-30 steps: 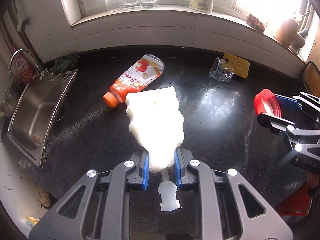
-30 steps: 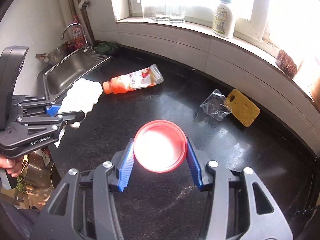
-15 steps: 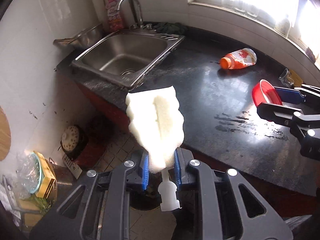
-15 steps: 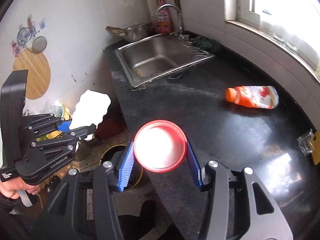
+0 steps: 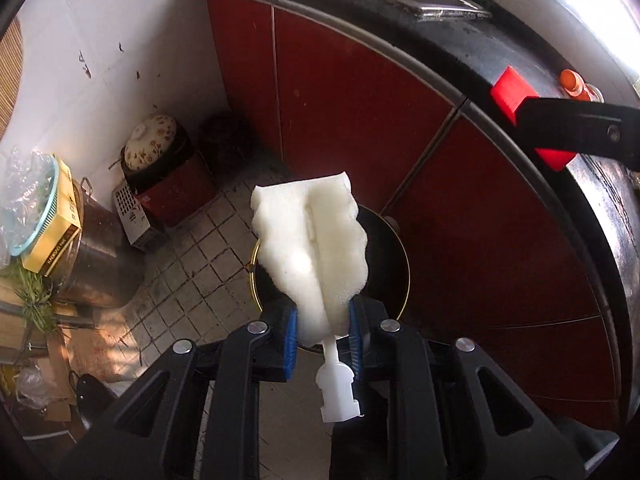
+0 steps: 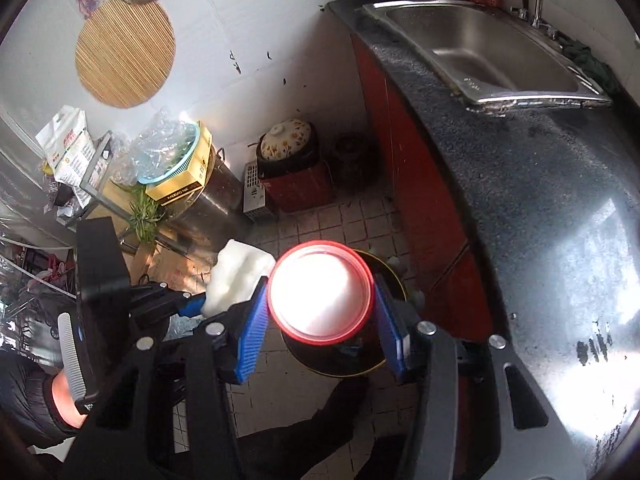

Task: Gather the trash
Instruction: 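Carry the sponge brush and red cap with both tools over the bin, then open both tools to drop the brush and cap into the bin, then move both tools back over the countertop, then grasp the clear plastic bag with left tool while right tool grasps the yellow sponge, then carry the plastic bag and yellow sponge with both tools over the bin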

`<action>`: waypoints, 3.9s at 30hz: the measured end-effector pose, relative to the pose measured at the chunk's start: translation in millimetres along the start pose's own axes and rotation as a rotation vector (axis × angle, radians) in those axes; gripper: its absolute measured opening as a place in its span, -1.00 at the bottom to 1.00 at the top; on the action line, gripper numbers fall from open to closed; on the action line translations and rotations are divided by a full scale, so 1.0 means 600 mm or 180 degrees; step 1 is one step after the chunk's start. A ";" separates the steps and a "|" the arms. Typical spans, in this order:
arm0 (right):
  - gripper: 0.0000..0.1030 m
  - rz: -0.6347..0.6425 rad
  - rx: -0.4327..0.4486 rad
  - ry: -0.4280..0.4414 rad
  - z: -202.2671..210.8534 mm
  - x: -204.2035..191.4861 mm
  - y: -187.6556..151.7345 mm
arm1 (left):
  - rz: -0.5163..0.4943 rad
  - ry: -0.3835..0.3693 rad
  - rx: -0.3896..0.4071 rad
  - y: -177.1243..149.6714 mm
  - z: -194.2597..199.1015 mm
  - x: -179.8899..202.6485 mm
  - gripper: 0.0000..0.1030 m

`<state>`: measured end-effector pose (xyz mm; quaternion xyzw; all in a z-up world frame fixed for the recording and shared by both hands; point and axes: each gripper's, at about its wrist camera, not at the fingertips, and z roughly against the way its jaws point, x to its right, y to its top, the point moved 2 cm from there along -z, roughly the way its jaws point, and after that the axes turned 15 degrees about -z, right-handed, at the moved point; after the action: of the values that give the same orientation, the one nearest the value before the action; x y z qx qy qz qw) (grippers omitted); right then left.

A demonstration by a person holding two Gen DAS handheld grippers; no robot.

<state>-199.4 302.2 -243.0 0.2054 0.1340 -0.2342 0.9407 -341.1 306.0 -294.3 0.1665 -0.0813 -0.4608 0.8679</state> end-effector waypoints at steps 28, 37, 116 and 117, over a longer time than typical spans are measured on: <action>0.49 -0.0153 -0.0338 -0.0056 -0.088 0.039 0.006 | 0.0240 -0.0178 -0.0137 -0.002 -0.069 -0.012 0.66; 0.50 -0.0439 0.0233 -0.0118 0.132 0.107 -0.007 | -0.0288 -0.0055 -0.0064 0.089 0.041 0.072 0.82; -0.61 -0.2643 0.1441 -0.1421 0.603 0.934 -0.226 | -0.2980 -0.1294 0.0620 0.493 0.066 0.990 -0.34; -0.61 -0.2604 0.1446 -0.1430 0.603 0.920 -0.222 | -0.2939 -0.1264 0.0631 0.486 0.074 0.976 -0.34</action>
<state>262.5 -180.5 -160.0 0.2800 -0.0561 -0.6443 0.7095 200.3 -36.0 -153.8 0.1758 -0.2060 -0.8090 0.5217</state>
